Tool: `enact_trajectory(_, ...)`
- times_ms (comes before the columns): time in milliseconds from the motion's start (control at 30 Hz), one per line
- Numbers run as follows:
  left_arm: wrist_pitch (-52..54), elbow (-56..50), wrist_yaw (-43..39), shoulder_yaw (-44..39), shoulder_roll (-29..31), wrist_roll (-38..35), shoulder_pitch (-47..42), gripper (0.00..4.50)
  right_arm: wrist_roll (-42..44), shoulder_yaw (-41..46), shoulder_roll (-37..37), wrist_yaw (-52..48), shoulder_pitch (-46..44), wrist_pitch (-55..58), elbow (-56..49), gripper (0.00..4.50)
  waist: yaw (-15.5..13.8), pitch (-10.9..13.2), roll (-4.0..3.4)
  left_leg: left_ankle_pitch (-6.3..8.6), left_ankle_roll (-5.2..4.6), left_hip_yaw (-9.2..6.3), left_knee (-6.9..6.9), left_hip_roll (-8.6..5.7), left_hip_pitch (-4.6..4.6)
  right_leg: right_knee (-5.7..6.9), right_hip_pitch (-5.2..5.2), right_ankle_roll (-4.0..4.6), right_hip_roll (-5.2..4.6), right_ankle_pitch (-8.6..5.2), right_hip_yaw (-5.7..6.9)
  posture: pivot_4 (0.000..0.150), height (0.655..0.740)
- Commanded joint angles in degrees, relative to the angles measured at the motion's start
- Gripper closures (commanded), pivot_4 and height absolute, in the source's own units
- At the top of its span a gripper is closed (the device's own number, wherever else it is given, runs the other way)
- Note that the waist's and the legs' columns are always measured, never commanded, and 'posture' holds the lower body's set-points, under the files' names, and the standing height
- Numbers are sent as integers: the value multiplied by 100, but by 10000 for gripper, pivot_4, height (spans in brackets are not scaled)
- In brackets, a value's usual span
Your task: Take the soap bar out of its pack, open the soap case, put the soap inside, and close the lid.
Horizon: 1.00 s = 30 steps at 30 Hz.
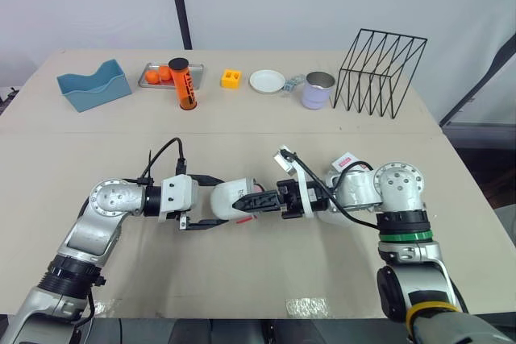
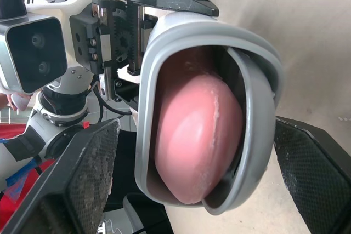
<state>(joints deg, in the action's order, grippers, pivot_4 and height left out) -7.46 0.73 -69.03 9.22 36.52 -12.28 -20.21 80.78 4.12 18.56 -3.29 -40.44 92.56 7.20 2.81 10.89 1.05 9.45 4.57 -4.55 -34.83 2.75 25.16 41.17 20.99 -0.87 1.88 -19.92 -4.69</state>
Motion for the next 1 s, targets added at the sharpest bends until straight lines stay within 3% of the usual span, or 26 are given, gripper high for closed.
enact_trajectory(33, -37, -134, 49, -79, -5, -70, -75, 9137, 149, 39, -50, -45, -3, -7, -69, 704, 0, 0, 0, 0, 0, 0, 0, 0, 0, 0, 0, 0, 0, 0, 0, 1500, 7400)
enact_trajectory(133, -20, -151, 68, -63, -23, -63, -82, 9137, 124, 35, -64, -41, -2, -7, -60, 7524, 0, 0, 0, 0, 0, 1, 0, 0, 0, 0, 0, 0, 0, 0, -1, 1500, 7400)
enact_trajectory(267, 2, -168, 84, -55, -24, -64, -89, 9137, 98, 13, -47, -35, 18, -7, -55, 24235, 0, 0, 0, 0, 0, 0, 1, 0, 0, -1, 0, 0, 0, 0, -1, 1500, 7400)
enact_trajectory(700, 467, -256, 123, -69, -22, -193, -129, 9137, 10, -60, 27, -162, 0, -7, -117, 24639, 1, 0, 0, 0, 0, 3, 3, 0, 0, -1, 2, -1, 1, 0, -4, 1500, 7400)
enact_trajectory(800, 635, -278, 110, -102, -30, -233, -156, 297, 17, -98, 57, -245, -17, -7, -180, 24639, 4, 0, 0, 0, 0, 3, 4, 0, 1, -2, 2, -2, 1, -1, -4, 1500, 7400)
enact_trajectory(1000, 891, -255, -36, -148, 48, -357, -206, 297, -171, -230, 228, -572, -132, -7, -444, 24639, 3, 0, -1, 0, 0, 4, 5, 0, 1, -2, 4, -2, 1, -1, -5, 1500, 7400)
